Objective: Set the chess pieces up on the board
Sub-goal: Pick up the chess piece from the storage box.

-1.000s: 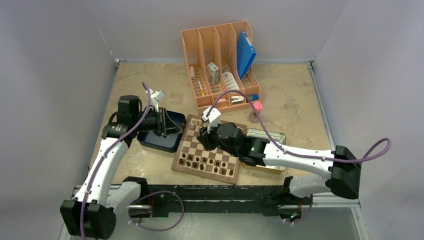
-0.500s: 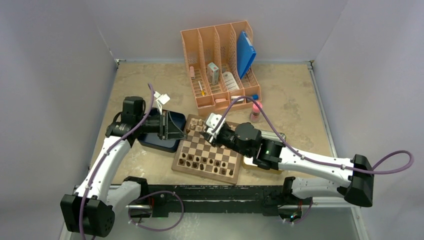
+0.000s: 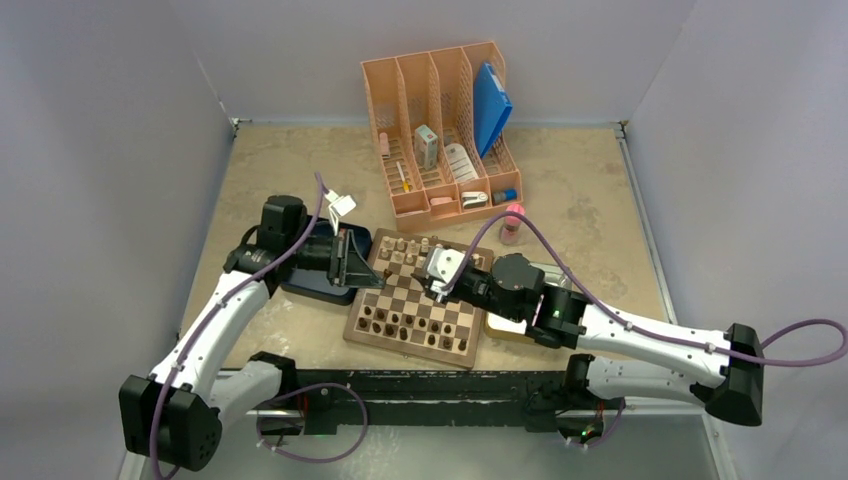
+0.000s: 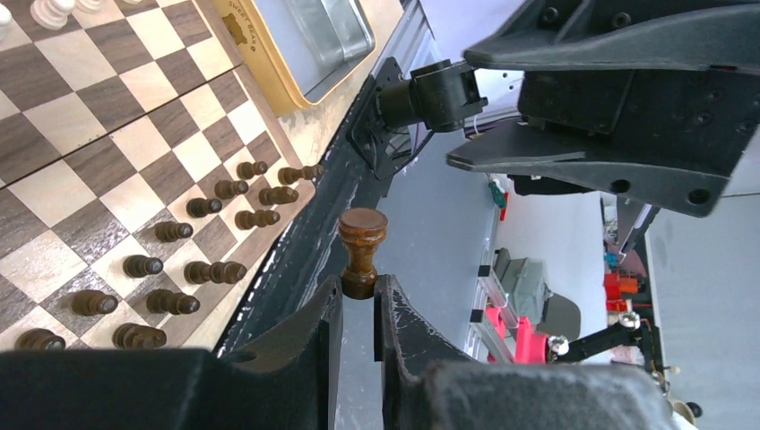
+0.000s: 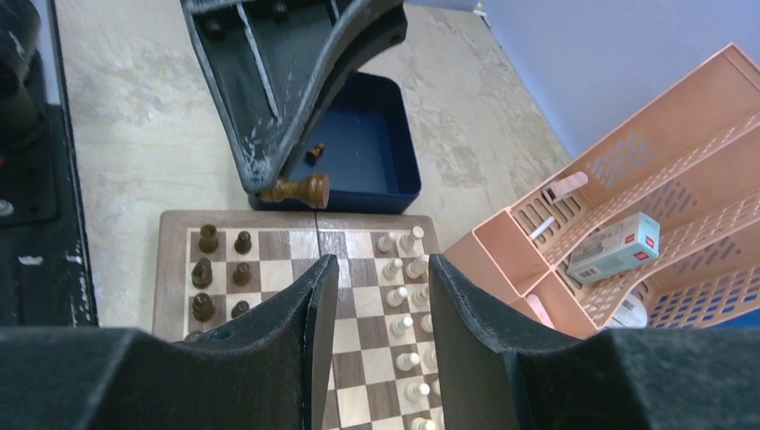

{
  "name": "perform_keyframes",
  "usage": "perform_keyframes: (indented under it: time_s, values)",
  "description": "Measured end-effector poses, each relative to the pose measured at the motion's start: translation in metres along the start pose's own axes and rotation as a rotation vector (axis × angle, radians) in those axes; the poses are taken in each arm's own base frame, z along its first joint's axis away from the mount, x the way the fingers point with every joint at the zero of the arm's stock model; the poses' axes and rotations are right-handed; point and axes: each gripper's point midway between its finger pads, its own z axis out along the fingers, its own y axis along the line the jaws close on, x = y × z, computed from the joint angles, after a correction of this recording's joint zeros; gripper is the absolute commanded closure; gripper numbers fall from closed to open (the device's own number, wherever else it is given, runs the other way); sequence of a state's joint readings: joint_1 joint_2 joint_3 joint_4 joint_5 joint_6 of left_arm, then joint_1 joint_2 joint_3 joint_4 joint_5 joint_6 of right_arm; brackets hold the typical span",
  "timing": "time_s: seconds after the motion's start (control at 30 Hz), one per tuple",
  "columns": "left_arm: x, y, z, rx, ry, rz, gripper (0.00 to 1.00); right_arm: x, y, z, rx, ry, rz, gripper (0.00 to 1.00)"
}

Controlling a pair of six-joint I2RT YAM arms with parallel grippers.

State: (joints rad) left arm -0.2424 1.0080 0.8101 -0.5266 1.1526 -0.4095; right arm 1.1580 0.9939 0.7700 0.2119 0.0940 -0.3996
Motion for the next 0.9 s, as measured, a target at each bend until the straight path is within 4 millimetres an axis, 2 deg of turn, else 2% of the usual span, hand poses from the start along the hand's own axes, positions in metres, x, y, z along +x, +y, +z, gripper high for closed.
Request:
perform_keyframes:
  time_s: [0.23, 0.33, 0.43, 0.73, 0.9]
  values:
    - [-0.002, 0.008, 0.005, -0.001, 0.007, -0.034, 0.92, -0.015, -0.004, -0.001, 0.044, -0.065, 0.154, 0.53]
    - [-0.002, 0.01, 0.006, 0.002, 0.015, -0.047, 0.92, -0.007, 0.0, -0.003, 0.044, -0.074, 0.152, 0.53]
    - [-0.002, 0.01, 0.007, 0.008, 0.02, -0.047, 0.92, 0.006, 0.003, -0.002, 0.04, -0.051, 0.119, 0.53]
    - [0.0, 0.006, 0.007, 0.029, 0.03, -0.05, 0.92, 0.018, 0.013, 0.021, -0.04, -0.021, -0.123, 0.53]
    - [0.003, 0.005, 0.007, 0.033, 0.042, -0.062, 0.92, 0.03, 0.016, 0.026, -0.082, 0.013, -0.268, 0.52]
